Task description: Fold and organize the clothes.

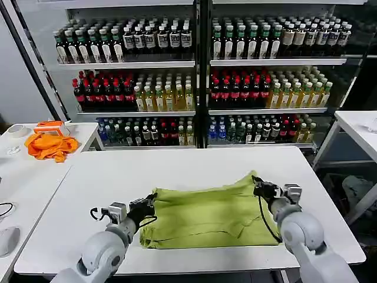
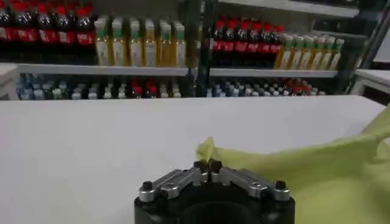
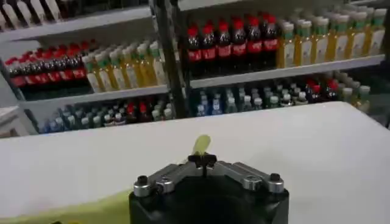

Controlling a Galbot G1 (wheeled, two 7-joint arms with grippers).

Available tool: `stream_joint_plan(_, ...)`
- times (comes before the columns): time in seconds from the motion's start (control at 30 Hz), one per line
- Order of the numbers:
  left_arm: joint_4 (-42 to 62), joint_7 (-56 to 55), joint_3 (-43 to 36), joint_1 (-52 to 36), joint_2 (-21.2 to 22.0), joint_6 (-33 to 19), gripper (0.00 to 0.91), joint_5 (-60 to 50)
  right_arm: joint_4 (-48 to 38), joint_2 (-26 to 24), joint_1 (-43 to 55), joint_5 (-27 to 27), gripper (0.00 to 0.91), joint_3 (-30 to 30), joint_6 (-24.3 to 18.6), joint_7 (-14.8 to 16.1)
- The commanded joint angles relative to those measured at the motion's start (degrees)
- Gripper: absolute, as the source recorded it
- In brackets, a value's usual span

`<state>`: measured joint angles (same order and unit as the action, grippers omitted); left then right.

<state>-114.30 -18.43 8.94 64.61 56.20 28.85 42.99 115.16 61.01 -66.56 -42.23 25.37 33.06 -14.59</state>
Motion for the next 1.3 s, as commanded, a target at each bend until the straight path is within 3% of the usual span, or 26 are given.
stream_joint_plan(0.03,-5.38,-0.11,1.0,9.95,-0.96,-0.94,0.02,-6.29,9.42,0.52,-15.0,1.23,0.0,6.69,-0.1,0.15)
stream_joint_plan(0.4,-3.09,0.22,-0.33,13.02,0.34,-0.91,0.02,-15.46,6.16,3.18,-17.61,4.99,0.0,5.12,-0.66,0.06)
stream_joint_plan(0.43,-3.09,0.26,-0.3,13.03,0.43,-0.75,0.091,-15.74,5.97,3.4,-17.44,5.36,0.0,4.84,-0.04,-0.18)
stream_joint_plan(0.47,-3.13,0.24,-0.29,13.03,0.54,-0.54,0.262,-16.02,5.9,3.53,-17.38,5.44,0.0,4.62,0.05,-0.36)
stream_joint_plan(0.5,-3.32,0.29,-0.19,13.08,0.71,-0.46,0.836,-16.88,5.86,3.72,-17.4,6.03,0.685,4.4,0.08,-0.44)
stream_joint_plan(0.53,-3.57,0.53,-0.14,13.13,0.74,-0.49,0.907,-17.61,5.87,3.83,-17.4,6.29,0.907,4.37,0.06,-0.37)
stream_joint_plan(0.77,-7.72,-0.58,1.92,15.66,2.4,-4.86,0.907,-19.45,8.61,4.56,-19.81,8.91,0.907,5.69,-1.35,0.77)
stream_joint_plan(1.1,-9.64,-6.71,5.4,21.7,16.07,-8.93,0.907,-16.64,12.42,6.96,-25.94,11.96,0.907,7.21,-2.43,1.61)
stream_joint_plan(1.3,-5.21,-7.91,3.31,21.99,20.45,-11.03,0.907,-20.06,12.31,7.69,-26.92,12.63,0.907,6.89,-2.96,1.58)
